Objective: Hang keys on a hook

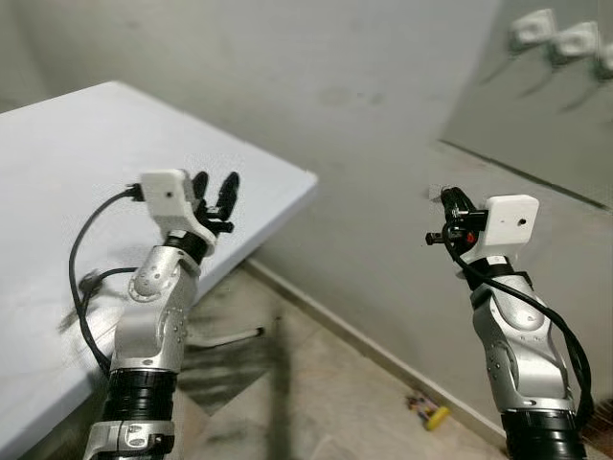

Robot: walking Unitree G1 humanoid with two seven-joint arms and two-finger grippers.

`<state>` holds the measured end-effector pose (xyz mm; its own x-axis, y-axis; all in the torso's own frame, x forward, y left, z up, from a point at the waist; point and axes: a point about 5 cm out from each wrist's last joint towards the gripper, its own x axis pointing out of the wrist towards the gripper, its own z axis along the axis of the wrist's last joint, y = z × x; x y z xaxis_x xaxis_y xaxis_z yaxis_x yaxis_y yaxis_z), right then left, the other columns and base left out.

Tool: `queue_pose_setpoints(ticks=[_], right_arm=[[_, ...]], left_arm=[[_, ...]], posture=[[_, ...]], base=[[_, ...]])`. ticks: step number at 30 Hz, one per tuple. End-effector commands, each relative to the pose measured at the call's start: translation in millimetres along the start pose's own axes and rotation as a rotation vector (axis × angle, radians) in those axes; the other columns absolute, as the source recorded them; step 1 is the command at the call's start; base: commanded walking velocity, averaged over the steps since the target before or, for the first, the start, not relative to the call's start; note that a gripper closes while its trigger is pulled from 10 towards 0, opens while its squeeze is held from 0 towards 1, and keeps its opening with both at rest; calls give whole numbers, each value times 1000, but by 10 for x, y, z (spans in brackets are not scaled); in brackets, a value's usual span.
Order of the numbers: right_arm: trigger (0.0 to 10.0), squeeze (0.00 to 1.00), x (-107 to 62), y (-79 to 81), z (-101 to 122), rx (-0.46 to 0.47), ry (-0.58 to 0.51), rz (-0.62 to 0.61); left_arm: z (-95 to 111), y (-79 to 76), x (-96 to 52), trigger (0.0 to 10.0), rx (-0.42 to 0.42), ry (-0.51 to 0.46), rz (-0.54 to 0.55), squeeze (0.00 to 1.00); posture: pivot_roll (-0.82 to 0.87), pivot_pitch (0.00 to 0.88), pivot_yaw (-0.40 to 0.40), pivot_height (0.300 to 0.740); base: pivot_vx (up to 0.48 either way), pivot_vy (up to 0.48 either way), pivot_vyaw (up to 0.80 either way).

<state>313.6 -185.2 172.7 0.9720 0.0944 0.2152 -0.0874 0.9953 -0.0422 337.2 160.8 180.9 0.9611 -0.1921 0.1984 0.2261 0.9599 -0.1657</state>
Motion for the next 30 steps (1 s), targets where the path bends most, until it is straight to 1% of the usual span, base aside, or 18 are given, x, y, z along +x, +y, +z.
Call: queue_pose_setpoints(ticks=[1, 9, 14, 22, 26, 30], right_arm=[[10000, 0, 6, 2, 21, -9, -6, 7], [10000, 0, 0, 0, 17, -15, -4, 12], [10000, 0, -4, 3, 19, -14, -4, 12], [10000, 0, -14, -9, 23, -17, 0, 10], [10000, 0, -16, -32, 46, -22, -7, -1], [10000, 0, 1, -56, 25, 1, 32, -36]], left_arm=[[28, 20, -4, 10000, 17, -4, 7, 0], [32, -12, 15, 10000, 21, -6, -6, 0], [9, -18, 18, 10000, 28, 13, -4, 0], [-20, -28, 10, 10000, 10, 31, -1, 0], [-28, -37, 6, 10000, 3, 41, 1, 0], [-38, -40, 0, 10000, -5, 50, 4, 0]], posture=[[-36, 38, -39, 740], [-38, 27, -39, 740], [-39, 26, -39, 740], [-43, 26, -42, 740], [-43, 27, -45, 740], [-46, 27, -47, 740]], base=[[0, 0, -775], [0, 0, -775], [0, 0, -772], [0, 0, -770], [0, 0, 0], [0, 0, 0]])
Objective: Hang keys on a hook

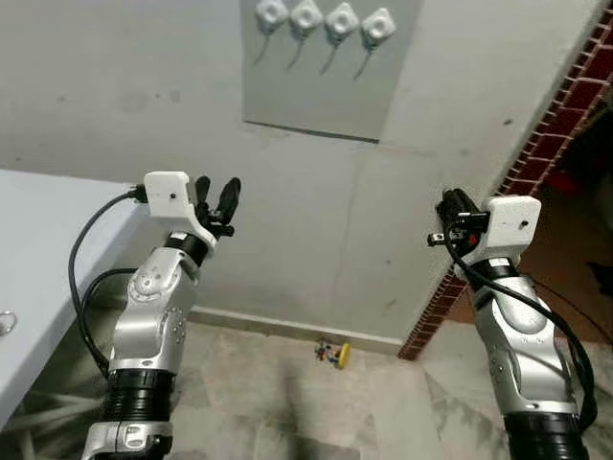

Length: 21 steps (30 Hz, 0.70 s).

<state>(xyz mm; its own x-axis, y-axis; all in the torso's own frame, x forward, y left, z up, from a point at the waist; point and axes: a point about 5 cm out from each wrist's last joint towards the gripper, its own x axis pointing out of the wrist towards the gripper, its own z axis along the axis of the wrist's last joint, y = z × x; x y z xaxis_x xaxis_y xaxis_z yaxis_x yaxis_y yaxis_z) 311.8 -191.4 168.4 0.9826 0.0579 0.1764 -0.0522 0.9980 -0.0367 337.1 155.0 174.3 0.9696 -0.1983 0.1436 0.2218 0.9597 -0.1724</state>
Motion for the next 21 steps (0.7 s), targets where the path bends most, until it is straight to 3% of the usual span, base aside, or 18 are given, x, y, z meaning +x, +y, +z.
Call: queue_pose_setpoints(ticks=[1, 7, 9, 21], right_arm=[[10000, 0, 31, 3, 64, 3, -6, -1], [10000, 0, 27, 15, 48, 7, 14, 12], [10000, 0, 16, 36, 45, 57, 18, 49], [10000, 0, 9, 29, 64, 53, 24, 66]], left_arm=[[37, 5, 0, 10000, 0, -5, -2, 0], [24, 19, 3, 10000, -12, 2, 7, 0], [26, 27, 5, 10000, -16, 3, 14, 0], [46, 49, 11, 10000, -28, -4, 22, 0]], posture=[[-46, 27, -47, 740], [-46, 27, -47, 740], [-49, 30, -48, 740], [-51, 29, -50, 740]], base=[[0, 0, 0], [0, 0, 0], [0, 0, 0], [0, 0, 0]])
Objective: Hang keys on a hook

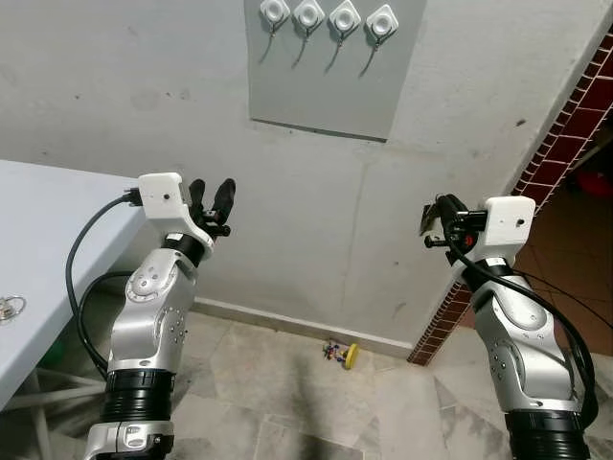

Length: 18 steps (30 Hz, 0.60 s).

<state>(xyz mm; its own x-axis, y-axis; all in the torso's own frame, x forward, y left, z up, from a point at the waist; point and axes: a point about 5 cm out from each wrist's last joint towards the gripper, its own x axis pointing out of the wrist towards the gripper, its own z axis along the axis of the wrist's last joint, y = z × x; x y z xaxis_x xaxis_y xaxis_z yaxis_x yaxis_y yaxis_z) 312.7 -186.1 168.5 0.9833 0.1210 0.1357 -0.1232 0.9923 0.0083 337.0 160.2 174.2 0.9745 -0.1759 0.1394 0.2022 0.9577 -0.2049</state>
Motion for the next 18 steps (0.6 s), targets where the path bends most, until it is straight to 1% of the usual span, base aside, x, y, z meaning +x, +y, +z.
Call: queue_pose_setpoints(ticks=[1, 2, 8, 18], right_arm=[[10000, 0, -9, -15, 71, -2, -19, 11], [10000, 0, -9, -15, 71, -2, -19, 11], [10000, 0, -19, -1, 85, 1, -26, 31], [10000, 0, -9, 23, 101, -6, -35, 52]], left_arm=[[40, -3, 23, 10000, 1, -5, -2, 0], [40, -3, 23, 10000, 1, -5, -2, 0], [43, -8, 26, 10000, 0, -8, -5, 0], [70, 1, 38, 10000, -2, -19, -6, 0]], posture=[[-51, 29, -50, 740], [-51, 29, -50, 740], [-52, 29, -50, 740], [-49, 27, -51, 740]], base=[[0, 0, 0], [0, 0, 0], [265, 0, 0], [350, 0, 0]])
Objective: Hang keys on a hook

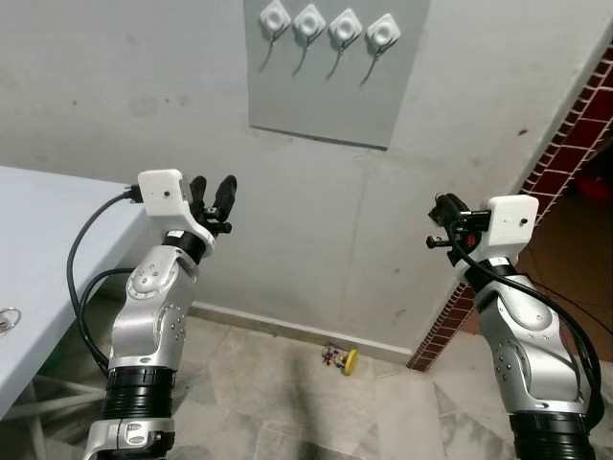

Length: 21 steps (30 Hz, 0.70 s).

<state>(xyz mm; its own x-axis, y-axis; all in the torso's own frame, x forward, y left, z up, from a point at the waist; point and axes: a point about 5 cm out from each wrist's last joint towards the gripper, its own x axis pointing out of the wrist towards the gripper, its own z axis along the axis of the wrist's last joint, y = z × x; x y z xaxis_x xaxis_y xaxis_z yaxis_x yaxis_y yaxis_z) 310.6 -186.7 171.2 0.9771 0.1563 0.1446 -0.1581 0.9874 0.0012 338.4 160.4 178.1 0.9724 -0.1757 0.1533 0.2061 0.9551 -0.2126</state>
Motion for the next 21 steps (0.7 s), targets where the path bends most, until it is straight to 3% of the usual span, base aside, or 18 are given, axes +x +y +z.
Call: queue_pose_setpoints(ticks=[1, 21], right_arm=[[10000, 0, 9, 29, 71, -3, -26, 18], [10000, 0, 7, 55, 69, -7, -26, 39]], left_arm=[[34, 6, 21, 10000, 7, -5, -2, 0], [51, 22, 20, 10000, 11, -9, 7, 0]], posture=[[-49, 28, -51, 740], [-44, 33, -51, 740]], base=[[356, 0, 0], [357, 0, 0]])
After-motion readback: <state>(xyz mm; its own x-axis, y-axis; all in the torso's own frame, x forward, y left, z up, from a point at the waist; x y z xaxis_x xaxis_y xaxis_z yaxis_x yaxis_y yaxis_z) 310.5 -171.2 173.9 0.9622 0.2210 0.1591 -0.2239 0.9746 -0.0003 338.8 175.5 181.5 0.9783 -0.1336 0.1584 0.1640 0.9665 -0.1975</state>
